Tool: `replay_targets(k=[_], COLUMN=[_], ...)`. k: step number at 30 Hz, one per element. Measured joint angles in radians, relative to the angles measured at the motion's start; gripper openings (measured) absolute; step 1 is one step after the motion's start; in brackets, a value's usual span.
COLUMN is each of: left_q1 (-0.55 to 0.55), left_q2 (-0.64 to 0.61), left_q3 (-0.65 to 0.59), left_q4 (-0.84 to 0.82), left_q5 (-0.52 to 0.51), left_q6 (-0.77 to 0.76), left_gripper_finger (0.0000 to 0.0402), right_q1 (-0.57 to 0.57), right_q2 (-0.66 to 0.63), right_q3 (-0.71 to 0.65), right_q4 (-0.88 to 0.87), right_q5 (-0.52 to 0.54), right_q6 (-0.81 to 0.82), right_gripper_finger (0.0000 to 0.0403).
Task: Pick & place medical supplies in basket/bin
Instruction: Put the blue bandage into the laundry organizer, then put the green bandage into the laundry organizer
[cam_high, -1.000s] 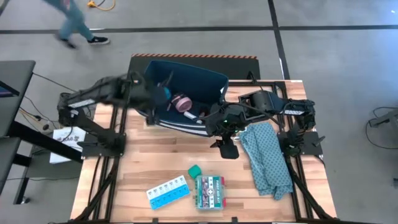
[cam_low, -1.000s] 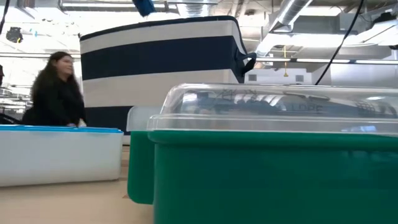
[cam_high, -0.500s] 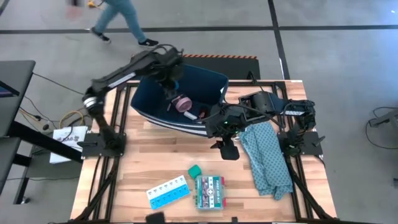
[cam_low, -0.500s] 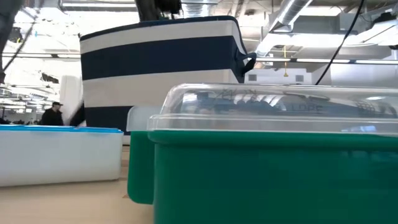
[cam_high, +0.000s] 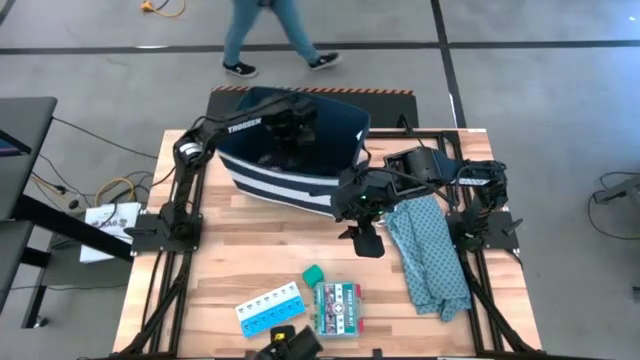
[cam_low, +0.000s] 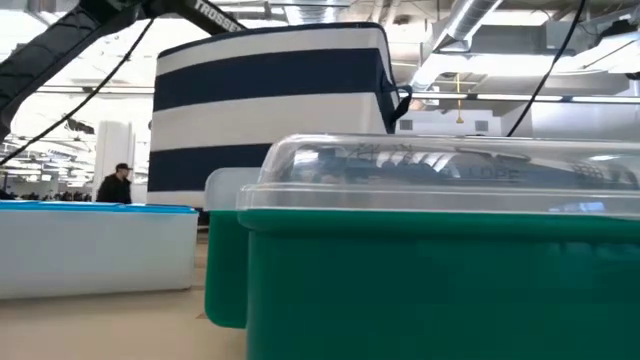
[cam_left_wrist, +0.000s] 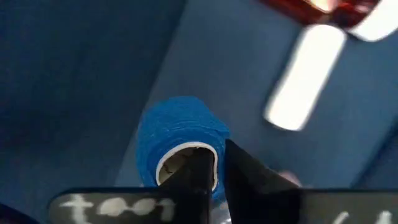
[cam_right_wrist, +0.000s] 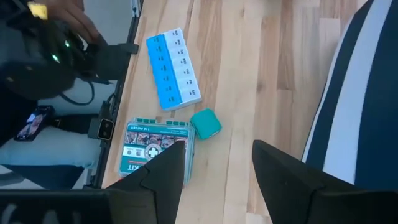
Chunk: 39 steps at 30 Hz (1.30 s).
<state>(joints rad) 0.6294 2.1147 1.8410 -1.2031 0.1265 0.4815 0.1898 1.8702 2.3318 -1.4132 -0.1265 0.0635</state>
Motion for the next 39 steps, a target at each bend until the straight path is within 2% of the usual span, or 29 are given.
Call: replay_targets(k=[4,15,21,26,30,36,39], left_q1=[-0.010,-0.049,-0.071,-0.094,-0.124,-0.169,-0.187], left_q2=[0.015,0.013,0.013,0.013,0.013,-0.035,-0.139], left_q3=[0.000,0.001,0.027,0.142,0.285,0.517,0.484], left_q4=[-0.036,-0.055,-0.122,-0.269,-0.373,-0.362,-0.332], left_q5=[-0.003,-0.010,-0.069,-0.080,-0.081,-0.081,-0.086], left_q6=[0.007,0.014,0.014,-0.031,-0.033,-0.021,-0.019], left_gripper_finger=[0.0023,0.0106,0.0120,0.0121,0.0121,0.0122,0.0122], right_q1=[0.000,0.000,0.000,0.000,0.000,0.000,0.000], right_q2=[0.000,0.000,0.000,0.000,0.000,0.000,0.000], right_q3=[0.000,0.000,0.000,0.000,0.000,0.000,0.000], right_q4=[0.000,0.008,0.008,0.002,0.000,-0.040,-0.068], right_q5=[0.000,0.000,0.000,0.000,0.000,0.000,0.000], right_q6=[0.000,-0.002,-0.002,-0.002,0.000,0.065,0.115], right_gripper_finger=[0.0180,0.0181,0.0181,0.0184,0.0185,0.0182,0.0181])
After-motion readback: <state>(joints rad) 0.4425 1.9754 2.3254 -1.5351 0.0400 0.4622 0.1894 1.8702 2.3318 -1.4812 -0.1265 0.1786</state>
